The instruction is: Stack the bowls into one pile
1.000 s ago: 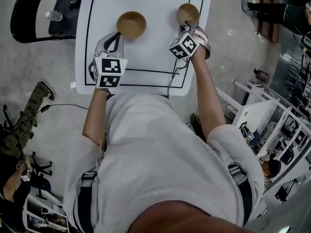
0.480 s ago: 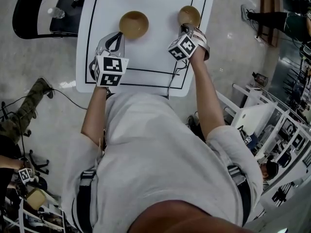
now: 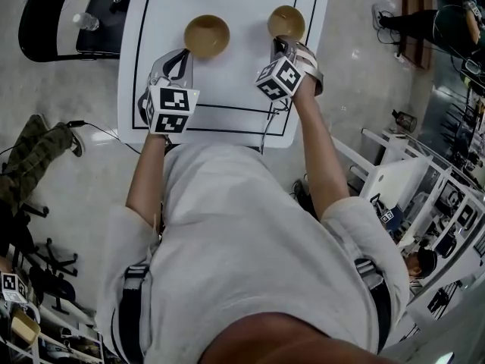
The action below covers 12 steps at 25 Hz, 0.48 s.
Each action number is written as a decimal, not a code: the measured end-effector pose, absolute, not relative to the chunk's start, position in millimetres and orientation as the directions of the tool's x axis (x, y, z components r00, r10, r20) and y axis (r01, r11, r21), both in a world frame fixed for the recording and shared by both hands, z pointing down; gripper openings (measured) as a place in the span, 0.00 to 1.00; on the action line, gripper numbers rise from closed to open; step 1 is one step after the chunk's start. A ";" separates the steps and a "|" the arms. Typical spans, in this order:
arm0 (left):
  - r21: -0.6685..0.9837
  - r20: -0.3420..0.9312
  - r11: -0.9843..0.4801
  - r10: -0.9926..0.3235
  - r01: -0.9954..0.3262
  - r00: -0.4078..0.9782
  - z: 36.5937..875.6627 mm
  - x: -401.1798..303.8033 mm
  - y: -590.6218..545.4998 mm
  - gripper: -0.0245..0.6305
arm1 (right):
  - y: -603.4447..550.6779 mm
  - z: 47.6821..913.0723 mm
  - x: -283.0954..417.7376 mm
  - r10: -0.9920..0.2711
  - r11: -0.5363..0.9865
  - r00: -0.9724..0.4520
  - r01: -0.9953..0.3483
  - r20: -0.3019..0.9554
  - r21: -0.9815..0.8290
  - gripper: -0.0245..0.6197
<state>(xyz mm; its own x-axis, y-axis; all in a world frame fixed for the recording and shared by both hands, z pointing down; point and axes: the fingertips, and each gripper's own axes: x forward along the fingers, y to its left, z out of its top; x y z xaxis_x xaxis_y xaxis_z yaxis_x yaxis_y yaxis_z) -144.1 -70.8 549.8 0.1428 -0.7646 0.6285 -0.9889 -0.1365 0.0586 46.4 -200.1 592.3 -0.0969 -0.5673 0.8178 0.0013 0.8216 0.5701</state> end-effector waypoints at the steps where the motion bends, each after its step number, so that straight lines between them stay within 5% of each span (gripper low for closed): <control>1: 0.057 0.628 -0.137 -0.765 -0.989 0.142 549.5 -144.6 -70.0 0.04 | -196.8 590.4 44.0 -0.567 0.821 -0.104 0.003 0.817 0.570 0.08; 12: 0.053 0.630 -0.134 -0.765 -0.990 0.137 550.3 -149.9 -53.6 0.04 | -165.1 580.3 10.3 -0.524 0.847 -0.194 -0.017 0.829 0.531 0.08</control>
